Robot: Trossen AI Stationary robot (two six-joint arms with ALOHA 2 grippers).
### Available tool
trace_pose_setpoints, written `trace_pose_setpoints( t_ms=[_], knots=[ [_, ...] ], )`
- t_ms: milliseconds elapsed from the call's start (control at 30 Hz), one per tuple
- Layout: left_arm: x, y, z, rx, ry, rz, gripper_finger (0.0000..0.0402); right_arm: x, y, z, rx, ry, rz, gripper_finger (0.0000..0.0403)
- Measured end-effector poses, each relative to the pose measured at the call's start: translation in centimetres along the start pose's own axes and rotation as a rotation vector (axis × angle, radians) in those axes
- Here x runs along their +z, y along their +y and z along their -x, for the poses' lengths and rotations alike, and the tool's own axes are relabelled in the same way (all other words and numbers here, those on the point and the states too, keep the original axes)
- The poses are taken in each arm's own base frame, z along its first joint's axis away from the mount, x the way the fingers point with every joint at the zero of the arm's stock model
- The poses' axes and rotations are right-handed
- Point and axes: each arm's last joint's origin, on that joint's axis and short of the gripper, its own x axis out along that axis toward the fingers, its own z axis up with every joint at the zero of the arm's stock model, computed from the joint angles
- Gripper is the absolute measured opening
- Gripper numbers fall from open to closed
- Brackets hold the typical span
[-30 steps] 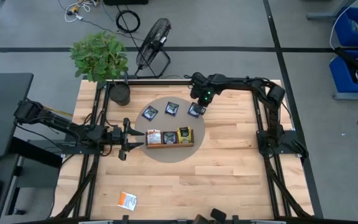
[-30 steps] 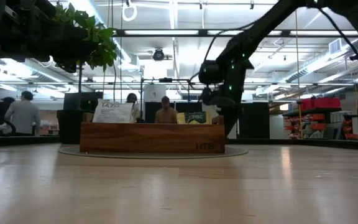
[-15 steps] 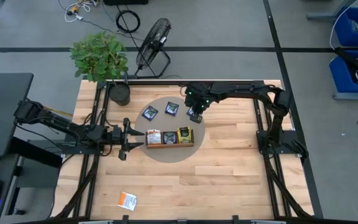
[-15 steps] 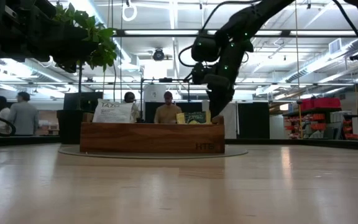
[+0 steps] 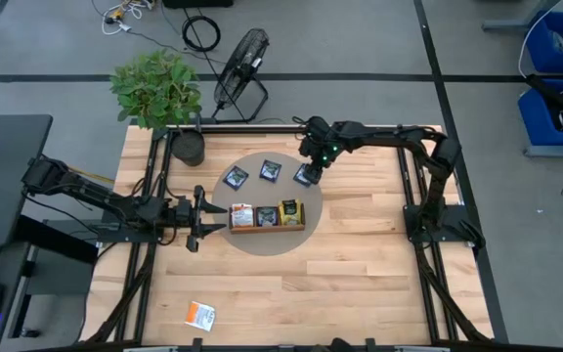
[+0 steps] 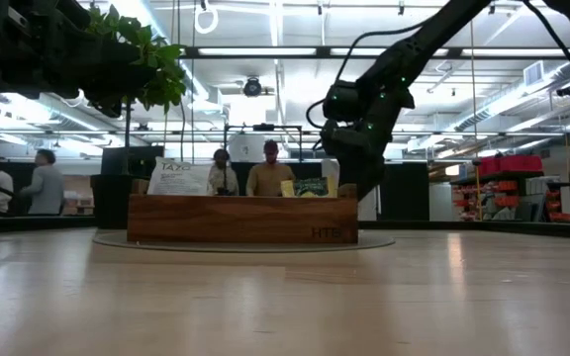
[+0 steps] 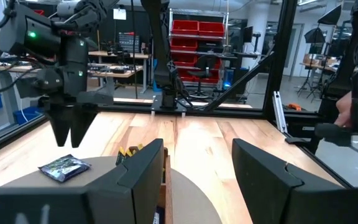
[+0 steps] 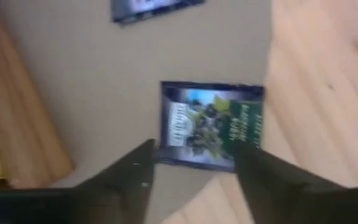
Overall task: Pick & Place Tea
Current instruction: Put the top right purple tea bag into the middle compartment of the wooden organizer
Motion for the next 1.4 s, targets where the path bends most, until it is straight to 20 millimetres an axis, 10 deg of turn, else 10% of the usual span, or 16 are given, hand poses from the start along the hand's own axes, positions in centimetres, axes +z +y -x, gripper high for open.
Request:
trace_pose_setpoints(
  t_ms=[233,767,1400],
  knots=[
    [0.0,0.0,0.0,0.0,-0.001,-0.001,0.0197,-0.6,-0.4,-0.5,-0.088,0.01,0.003,0.0334],
    [0.0,0.0,0.0,0.0,-0.003,-0.005,0.0197,-1.4,-2.0,-3.3,-0.093,0.094,-0.017,0.0291],
    [0.0,0.0,0.0,0.0,-0.003,0.001,0.0197,-2.4,-3.3,-3.8,-0.065,0.1,0.018,0.0009]
  ],
)
